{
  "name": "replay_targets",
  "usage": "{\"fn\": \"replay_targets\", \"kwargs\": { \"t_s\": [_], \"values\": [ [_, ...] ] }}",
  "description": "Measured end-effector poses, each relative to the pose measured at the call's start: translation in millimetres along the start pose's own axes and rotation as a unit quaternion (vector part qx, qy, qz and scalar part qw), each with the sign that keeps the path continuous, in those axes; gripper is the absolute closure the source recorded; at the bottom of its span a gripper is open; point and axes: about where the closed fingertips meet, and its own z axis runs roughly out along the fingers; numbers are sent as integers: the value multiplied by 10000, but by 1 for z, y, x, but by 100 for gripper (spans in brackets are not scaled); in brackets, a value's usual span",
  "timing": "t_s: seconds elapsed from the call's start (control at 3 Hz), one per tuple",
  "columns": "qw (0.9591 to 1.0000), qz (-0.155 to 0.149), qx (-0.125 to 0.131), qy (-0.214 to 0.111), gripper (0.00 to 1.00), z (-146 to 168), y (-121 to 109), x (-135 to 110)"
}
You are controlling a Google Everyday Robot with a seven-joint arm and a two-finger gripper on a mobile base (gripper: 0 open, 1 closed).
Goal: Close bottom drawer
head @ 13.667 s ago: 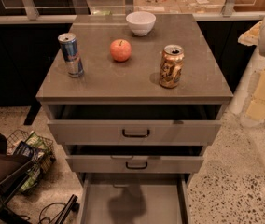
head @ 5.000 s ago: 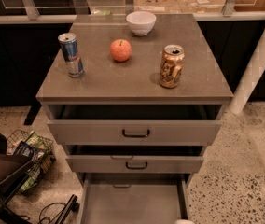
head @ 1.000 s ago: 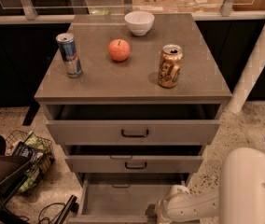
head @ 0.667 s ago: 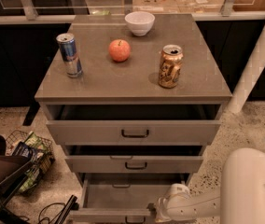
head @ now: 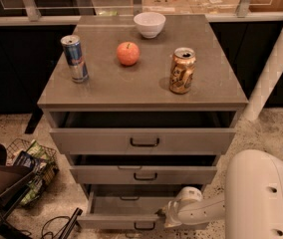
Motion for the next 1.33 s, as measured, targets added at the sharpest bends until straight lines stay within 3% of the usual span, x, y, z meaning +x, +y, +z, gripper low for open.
{"fn": "replay_targets", "kwargs": {
  "t_s": [0.33,1.33],
  "values": [
    [9992,-10,404,-18,100,-23,-37,23],
    [9992,-9,406,-18,100,-24,-32,22]
  ]
}}
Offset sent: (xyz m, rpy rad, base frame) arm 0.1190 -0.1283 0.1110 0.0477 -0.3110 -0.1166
